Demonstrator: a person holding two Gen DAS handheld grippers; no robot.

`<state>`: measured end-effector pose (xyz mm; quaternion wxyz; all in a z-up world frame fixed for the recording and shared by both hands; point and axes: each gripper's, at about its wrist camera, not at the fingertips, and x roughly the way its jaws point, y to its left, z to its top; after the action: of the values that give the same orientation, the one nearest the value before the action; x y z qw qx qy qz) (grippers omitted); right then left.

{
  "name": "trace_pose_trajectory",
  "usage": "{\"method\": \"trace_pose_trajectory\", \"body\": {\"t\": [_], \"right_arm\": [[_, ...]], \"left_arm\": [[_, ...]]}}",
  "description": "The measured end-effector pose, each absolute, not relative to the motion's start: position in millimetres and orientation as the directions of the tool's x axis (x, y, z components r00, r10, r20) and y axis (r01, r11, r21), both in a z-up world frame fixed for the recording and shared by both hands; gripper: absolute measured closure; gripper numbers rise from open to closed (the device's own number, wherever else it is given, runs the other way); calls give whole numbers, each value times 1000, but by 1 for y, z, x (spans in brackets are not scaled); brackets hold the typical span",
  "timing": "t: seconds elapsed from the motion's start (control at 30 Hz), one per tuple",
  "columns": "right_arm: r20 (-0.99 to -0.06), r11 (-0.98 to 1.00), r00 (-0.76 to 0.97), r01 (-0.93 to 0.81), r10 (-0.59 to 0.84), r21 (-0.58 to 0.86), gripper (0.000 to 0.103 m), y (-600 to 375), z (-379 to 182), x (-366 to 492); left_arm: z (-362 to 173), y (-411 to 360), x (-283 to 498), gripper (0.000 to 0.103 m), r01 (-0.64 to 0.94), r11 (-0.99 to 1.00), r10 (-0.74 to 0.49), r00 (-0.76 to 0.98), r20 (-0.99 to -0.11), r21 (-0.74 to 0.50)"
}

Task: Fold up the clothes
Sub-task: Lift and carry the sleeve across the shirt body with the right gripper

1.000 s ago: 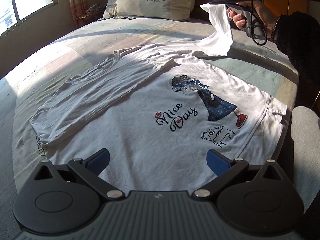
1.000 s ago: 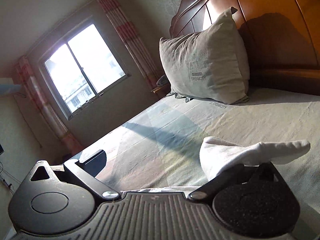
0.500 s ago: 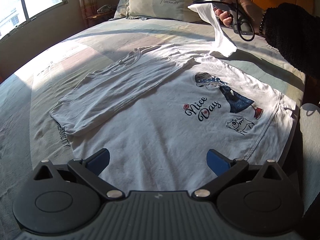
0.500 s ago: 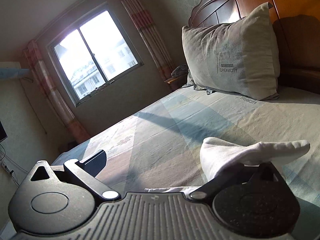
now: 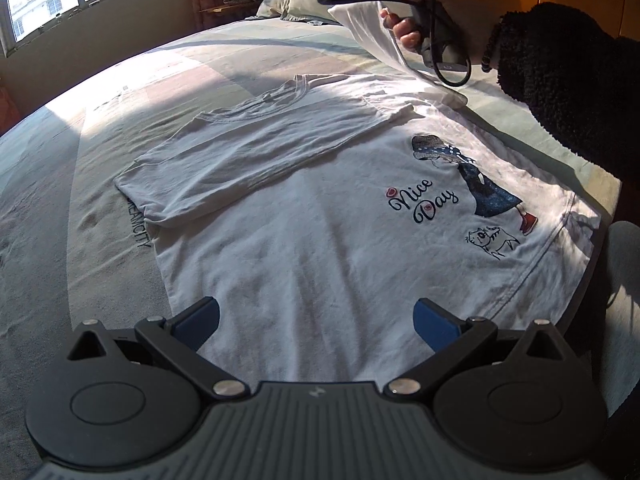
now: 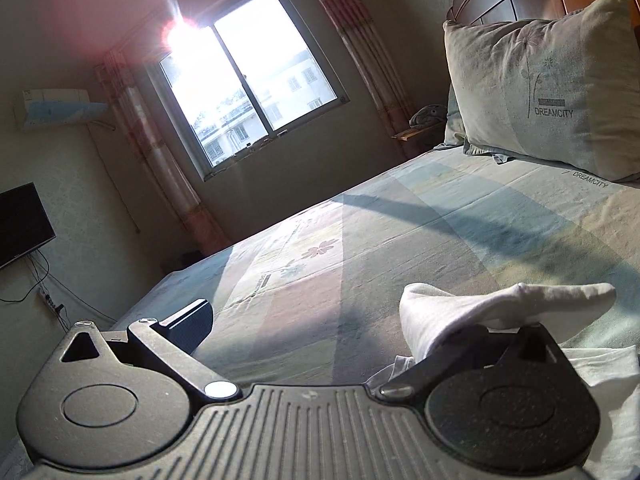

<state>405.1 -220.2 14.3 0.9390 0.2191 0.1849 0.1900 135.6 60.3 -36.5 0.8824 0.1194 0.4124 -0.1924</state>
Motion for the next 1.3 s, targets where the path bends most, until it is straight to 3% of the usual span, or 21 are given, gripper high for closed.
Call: {"method": "trace_pose_trajectory", "body": {"t": [0.43, 1.3], "right_arm": [[-278, 782, 770, -416, 574, 464, 0, -140, 9, 396], [-453, 766, 620, -551, 641, 330, 0, -56, -30, 376]], "left_arm": [[-44, 64, 128, 1, 419, 908, -243, 564, -789, 19], [-54, 72, 122, 1, 414, 910, -269, 545, -794, -25]]}}
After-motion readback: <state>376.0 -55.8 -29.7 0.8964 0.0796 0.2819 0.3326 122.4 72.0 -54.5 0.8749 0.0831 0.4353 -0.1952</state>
